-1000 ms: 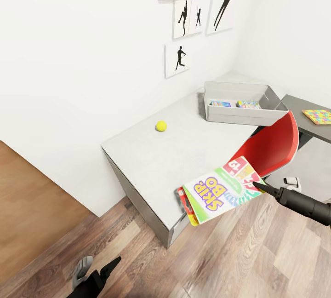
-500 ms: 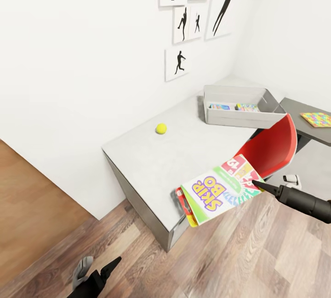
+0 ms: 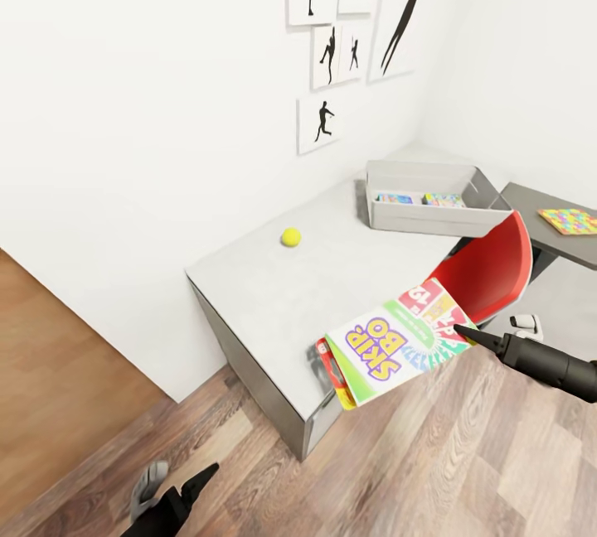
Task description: Put all the toys in the child's room - the three board games (two on the bed and one on the table), the two jigsaw puzzles on the table, and the tennis ball on the table - inside the toy box on the table in the child's room.
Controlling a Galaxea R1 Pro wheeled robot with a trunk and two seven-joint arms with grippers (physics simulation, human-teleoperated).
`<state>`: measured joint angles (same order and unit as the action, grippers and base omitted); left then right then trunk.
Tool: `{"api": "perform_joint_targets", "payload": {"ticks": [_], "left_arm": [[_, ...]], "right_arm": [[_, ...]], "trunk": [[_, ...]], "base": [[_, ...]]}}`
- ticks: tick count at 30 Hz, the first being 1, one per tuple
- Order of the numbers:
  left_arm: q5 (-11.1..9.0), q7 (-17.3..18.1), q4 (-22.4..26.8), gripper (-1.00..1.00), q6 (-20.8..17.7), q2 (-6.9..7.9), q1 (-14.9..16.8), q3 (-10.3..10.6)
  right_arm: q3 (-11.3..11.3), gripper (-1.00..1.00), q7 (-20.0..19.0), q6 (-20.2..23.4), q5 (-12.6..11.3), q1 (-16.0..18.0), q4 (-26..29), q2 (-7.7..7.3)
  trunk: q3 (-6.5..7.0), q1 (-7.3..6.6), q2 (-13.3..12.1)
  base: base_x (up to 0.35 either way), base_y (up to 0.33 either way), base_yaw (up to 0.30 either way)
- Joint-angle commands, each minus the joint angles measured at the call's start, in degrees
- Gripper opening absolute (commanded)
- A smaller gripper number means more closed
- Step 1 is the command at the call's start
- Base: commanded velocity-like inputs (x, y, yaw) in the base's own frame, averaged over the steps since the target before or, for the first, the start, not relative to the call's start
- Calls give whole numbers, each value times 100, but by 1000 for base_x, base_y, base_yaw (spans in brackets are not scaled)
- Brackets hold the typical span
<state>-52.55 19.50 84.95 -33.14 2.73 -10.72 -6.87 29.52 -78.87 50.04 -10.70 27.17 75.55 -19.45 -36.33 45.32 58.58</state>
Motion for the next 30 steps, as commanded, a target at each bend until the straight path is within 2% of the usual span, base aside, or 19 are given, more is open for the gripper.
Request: {"api": "perform_joint_targets", "payload": {"ticks": [1, 12, 16, 22, 30], "left_arm": [[-36, 0, 4, 100, -44, -1, 0, -8], [-43, 5, 4, 100, -47, 2, 0, -8], [-54, 11, -1, 100, -55, 5, 0, -9], [-58, 16, -3, 100, -59, 7, 0, -11], [-62, 16, 0, 100, -61, 8, 0, -11]], "right_arm": [[2, -100, -8, 46, -12, 2, 1, 0], [3, -100, -13, 124, -11, 0, 5, -9], [13, -100, -14, 361, -11, -1, 13, -56], [17, -100, 28, 496, -9, -3, 20, -85], [23, -100, 188, 393, -19, -26, 41, -58]], "trunk": [[6, 1, 3], [111, 1, 3], [146, 1, 3], [176, 1, 3], [190, 1, 3]], "base": [[0, 0, 0], [0, 0, 0], [0, 0, 0], [0, 0, 0], [0, 0, 0]]}}
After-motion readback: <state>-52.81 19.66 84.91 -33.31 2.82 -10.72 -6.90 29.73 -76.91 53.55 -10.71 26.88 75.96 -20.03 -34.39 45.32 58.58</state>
